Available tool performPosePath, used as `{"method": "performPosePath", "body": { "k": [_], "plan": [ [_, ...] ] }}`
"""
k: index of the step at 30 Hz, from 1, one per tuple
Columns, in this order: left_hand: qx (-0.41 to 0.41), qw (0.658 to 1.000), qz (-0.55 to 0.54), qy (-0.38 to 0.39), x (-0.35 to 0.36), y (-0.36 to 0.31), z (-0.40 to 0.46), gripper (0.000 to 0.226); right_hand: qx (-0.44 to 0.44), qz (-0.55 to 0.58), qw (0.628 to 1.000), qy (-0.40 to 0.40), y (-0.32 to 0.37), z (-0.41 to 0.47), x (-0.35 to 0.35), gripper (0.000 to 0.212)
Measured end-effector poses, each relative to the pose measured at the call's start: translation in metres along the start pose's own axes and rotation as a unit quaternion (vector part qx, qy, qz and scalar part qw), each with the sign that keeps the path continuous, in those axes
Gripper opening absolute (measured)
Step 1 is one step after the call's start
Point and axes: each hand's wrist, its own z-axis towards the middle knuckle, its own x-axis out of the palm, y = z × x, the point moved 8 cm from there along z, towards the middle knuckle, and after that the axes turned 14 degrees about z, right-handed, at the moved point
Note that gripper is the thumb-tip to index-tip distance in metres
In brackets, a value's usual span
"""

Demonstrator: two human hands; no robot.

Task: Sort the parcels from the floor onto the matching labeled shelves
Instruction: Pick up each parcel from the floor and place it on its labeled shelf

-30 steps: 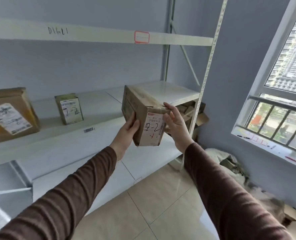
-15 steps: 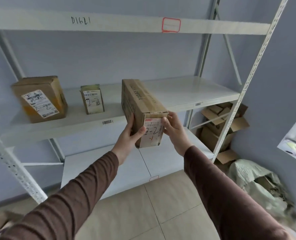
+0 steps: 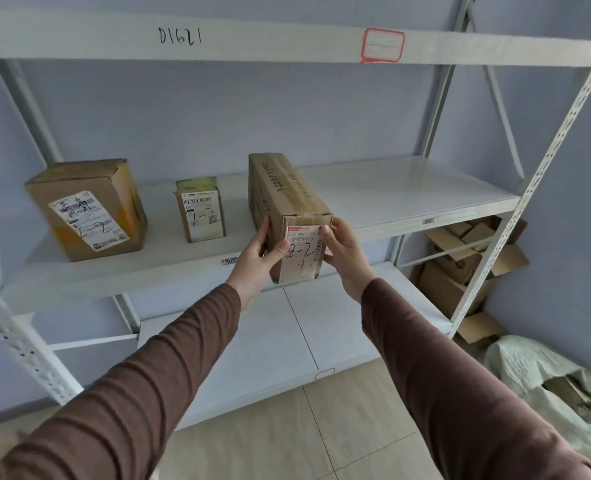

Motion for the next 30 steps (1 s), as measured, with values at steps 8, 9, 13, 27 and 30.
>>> {"method": "performPosePath", "body": {
  "k": [8,9,13,27,30],
  "plan": [
    [-0.001,0.999,0.017,0.035,-0.037,0.034,0.072,0.098,0.008,-0.012,1.0,-0.01,-0.026,0.065,0.023,0.035],
    [-0.001,0.999,0.018,0.038,-0.041,0.037,0.078,0.097,0.008,-0.015,1.0,-0.006,-0.029,0.072,0.025,0.036],
    [-0.002,0.999,0.012,0.045,-0.05,0.044,0.098,0.089,0.0,-0.042,0.999,0.021,-0.038,0.095,0.034,0.033],
    [0.003,0.998,0.064,-0.002,-0.065,0.057,0.149,0.093,0.01,-0.057,0.996,0.068,-0.065,0.16,0.034,0.034],
    [-0.002,0.998,0.062,-0.011,-0.066,0.061,0.154,0.093,0.014,-0.061,0.996,0.07,-0.069,0.167,0.033,0.034]
  ]
}}
